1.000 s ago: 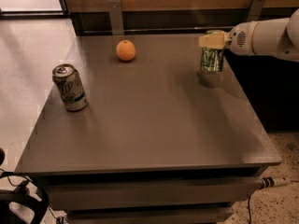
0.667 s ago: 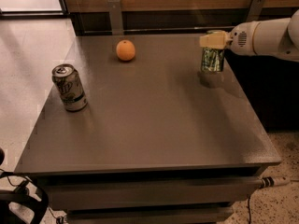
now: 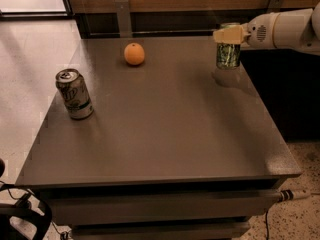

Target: Place green can upright

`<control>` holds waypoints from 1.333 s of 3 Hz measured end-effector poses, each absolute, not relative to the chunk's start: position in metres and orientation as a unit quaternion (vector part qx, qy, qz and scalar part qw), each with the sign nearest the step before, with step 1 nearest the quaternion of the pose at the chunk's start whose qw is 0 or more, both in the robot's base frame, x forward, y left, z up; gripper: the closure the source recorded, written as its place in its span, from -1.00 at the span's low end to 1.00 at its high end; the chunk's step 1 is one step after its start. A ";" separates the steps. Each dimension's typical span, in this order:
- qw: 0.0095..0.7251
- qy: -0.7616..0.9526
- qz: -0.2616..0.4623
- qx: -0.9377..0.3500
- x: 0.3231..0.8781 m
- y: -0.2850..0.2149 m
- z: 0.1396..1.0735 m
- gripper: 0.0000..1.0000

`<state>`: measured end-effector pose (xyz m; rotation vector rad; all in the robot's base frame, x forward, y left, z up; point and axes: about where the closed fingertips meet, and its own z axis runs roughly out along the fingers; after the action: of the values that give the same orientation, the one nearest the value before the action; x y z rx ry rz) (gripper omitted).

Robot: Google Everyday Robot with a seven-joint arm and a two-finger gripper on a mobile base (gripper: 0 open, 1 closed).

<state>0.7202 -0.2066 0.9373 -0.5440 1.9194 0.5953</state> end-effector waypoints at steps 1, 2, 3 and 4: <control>0.517 0.773 0.255 -0.264 0.725 -0.210 0.946 1.00; 0.535 0.749 0.266 -0.287 0.714 -0.213 0.950 1.00; 0.554 0.722 0.283 -0.303 0.697 -0.211 0.945 1.00; 0.569 0.700 0.296 -0.314 0.679 -0.205 0.942 1.00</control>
Offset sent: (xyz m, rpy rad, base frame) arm -0.0276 -0.0148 0.0102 0.0277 -0.1849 0.1827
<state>0.6788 -0.2050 0.9423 -0.7369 1.6427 0.6950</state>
